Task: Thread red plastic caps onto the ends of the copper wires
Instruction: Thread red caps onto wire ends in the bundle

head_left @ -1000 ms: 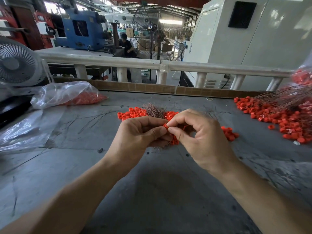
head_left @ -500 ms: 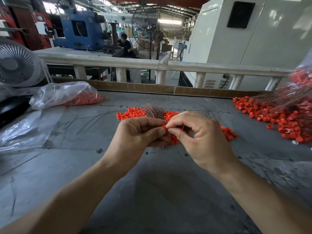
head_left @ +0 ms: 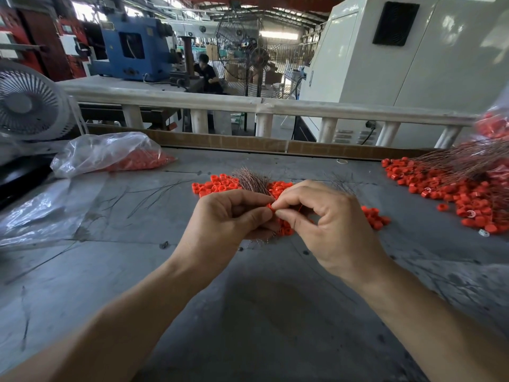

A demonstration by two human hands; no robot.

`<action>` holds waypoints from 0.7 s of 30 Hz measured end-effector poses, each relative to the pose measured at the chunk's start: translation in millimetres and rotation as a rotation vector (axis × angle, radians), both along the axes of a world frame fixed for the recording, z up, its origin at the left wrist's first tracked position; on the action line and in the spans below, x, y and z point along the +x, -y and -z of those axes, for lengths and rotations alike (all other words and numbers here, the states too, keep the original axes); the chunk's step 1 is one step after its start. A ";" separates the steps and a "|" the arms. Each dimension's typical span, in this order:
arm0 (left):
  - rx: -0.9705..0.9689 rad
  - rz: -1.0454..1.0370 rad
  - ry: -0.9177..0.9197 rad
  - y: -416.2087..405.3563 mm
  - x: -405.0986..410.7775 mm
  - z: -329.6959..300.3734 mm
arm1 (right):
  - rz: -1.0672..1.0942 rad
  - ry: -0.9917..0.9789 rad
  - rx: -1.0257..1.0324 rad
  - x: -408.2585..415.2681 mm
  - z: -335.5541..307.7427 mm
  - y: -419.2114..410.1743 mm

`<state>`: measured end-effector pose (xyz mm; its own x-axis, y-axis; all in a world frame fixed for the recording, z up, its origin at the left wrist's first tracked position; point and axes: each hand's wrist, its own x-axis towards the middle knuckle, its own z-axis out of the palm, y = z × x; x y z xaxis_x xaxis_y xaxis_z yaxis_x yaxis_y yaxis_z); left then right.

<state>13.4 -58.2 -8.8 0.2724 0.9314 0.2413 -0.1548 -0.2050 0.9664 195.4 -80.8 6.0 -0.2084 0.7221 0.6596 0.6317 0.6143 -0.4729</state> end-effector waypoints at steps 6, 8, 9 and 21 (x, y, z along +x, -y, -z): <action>-0.024 0.016 0.060 0.0 2.1 -2.6 | 0.051 0.031 0.027 -2.6 2.6 2.1; -0.019 0.008 0.053 0.0 1.3 -2.0 | 0.074 0.085 0.053 -4.1 3.3 2.3; -0.018 0.002 0.048 0.1 1.2 -1.8 | 0.089 0.112 0.072 -4.8 4.0 2.4; -0.127 -0.039 0.084 2.3 -0.3 -3.4 | 0.248 0.319 0.271 -13.4 7.0 5.5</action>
<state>13.1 -60.5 -5.4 0.2197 0.9653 0.1413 -0.2301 -0.0895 0.9690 182.0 -86.3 -1.0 -0.2739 0.5865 0.7622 0.8620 0.5011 -0.0759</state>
